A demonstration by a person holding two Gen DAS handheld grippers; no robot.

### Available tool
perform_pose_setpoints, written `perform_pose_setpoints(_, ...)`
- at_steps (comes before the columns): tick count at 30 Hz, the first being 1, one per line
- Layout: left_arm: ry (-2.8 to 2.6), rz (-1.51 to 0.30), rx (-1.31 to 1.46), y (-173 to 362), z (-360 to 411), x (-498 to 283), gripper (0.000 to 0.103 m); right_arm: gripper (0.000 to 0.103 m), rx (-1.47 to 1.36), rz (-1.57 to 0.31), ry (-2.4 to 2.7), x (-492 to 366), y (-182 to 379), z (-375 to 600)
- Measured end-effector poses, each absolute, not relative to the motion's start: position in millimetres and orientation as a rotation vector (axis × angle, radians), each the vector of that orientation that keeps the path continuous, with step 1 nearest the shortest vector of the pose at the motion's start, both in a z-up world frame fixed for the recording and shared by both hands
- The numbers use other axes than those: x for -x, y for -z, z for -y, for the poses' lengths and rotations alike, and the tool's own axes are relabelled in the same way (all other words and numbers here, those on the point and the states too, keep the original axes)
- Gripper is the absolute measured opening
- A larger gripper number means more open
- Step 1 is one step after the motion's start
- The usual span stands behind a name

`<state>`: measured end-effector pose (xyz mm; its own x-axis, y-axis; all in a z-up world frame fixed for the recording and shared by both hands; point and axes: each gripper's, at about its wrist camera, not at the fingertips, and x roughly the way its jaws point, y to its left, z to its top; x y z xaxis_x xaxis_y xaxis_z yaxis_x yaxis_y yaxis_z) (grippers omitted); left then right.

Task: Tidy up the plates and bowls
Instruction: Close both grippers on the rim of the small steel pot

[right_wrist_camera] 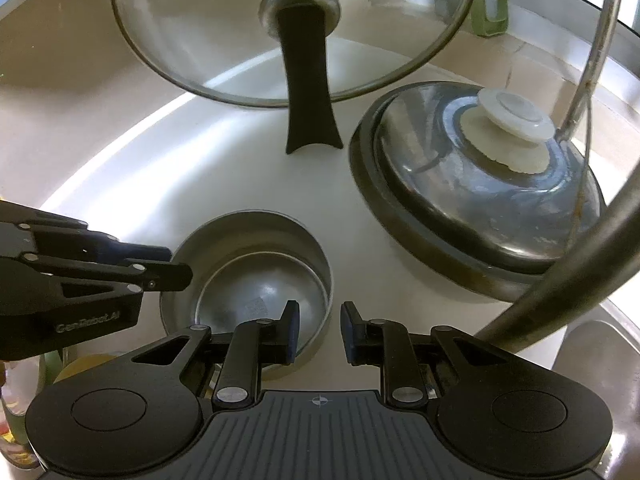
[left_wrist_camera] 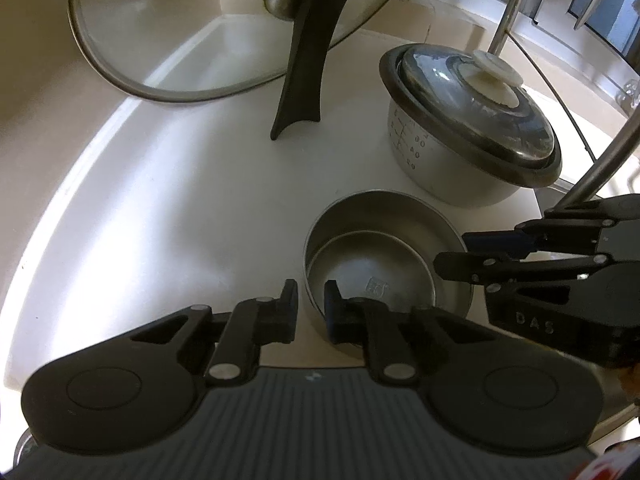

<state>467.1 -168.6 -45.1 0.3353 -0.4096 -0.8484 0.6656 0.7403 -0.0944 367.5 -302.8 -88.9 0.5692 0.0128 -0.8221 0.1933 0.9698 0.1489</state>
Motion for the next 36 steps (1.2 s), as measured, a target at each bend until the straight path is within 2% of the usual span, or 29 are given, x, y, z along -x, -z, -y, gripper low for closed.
perform_pose_setpoints(3, 0.715, -1.008, -0.291, 45.8, 169.8, -466.8, 0.010, 0.023, -0.239, -0.967, 0.106, -369.0, 92.7, 303.7)
perform_pose_setpoints(4, 0.715, -1.009, -0.290, 46.0, 170.2, -466.7, 0.009, 0.021, -0.244, -0.966, 0.106, -369.0, 93.8, 304.3)
perform_pose_setpoints(5, 0.712, -1.009, -0.291, 46.4, 170.8, -467.0, 0.009, 0.015, -0.246, -0.961, 0.104, -368.4, 93.7, 304.2)
perform_pose_setpoints(7, 0.709, -1.007, -0.294, 47.2, 171.7, -467.0, 0.009, 0.011, -0.245, -0.959, 0.108, -368.9, 94.4, 305.6)
perform_pose_setpoints(36, 0.667, -0.945, -0.254, 25.1, 163.3, -465.5, 0.008, 0.009, -0.271, -0.856, 0.099, -366.7, 73.3, 301.3)
